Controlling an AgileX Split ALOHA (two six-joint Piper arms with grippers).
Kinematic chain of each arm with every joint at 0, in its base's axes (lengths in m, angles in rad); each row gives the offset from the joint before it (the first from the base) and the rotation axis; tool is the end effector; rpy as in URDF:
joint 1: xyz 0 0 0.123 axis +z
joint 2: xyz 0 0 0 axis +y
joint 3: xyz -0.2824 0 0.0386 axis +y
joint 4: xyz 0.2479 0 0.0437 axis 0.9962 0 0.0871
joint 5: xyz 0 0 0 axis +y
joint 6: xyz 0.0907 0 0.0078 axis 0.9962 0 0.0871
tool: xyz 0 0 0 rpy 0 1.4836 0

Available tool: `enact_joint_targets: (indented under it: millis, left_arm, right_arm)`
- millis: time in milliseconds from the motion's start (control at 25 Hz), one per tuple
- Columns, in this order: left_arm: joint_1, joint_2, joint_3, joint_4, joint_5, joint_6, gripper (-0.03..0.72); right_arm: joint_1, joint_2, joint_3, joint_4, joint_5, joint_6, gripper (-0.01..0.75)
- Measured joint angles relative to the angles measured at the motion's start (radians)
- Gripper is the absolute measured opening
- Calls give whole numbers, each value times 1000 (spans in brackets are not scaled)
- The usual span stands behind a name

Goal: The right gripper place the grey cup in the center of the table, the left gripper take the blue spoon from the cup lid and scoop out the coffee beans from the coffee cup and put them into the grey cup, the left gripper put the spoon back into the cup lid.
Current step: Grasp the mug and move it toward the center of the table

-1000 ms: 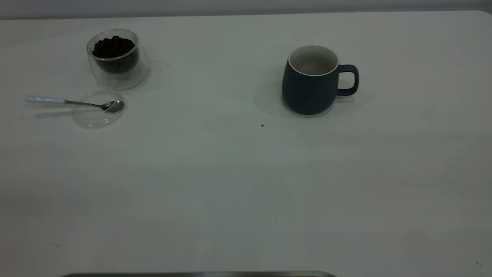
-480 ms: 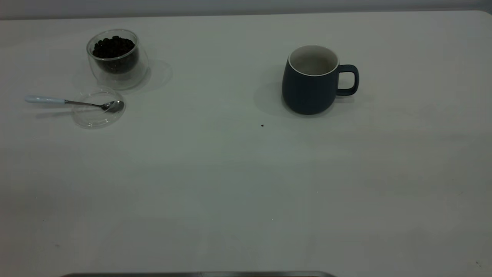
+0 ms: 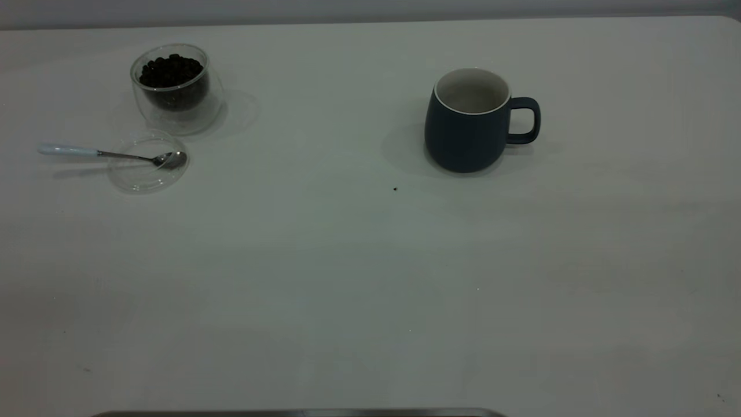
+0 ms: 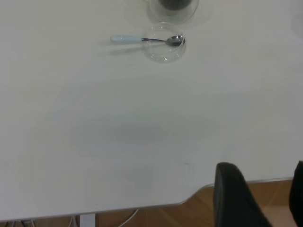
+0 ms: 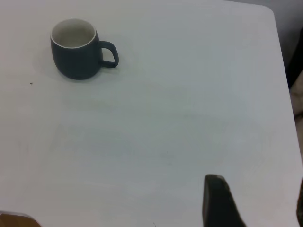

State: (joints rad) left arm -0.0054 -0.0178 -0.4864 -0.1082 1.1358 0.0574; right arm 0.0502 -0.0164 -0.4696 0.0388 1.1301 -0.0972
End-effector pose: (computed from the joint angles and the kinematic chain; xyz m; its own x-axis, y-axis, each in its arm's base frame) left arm -0.0096 -0.0089 0.2677 -0.5149 0.0144 -0.8571 0.0953 0.9946 -0.0405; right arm -0.0072 0.0028 0.2632 -0.5195 -0.1067 -0.8478 -0.1221 0.9913 -0.0499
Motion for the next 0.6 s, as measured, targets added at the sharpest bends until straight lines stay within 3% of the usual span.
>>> enact_joint_targets:
  millis: [600]
  left_arm:
    - [0, 0, 0, 0, 0, 0, 361]
  right_arm:
    - [0, 0, 0, 22, 0, 11, 364]
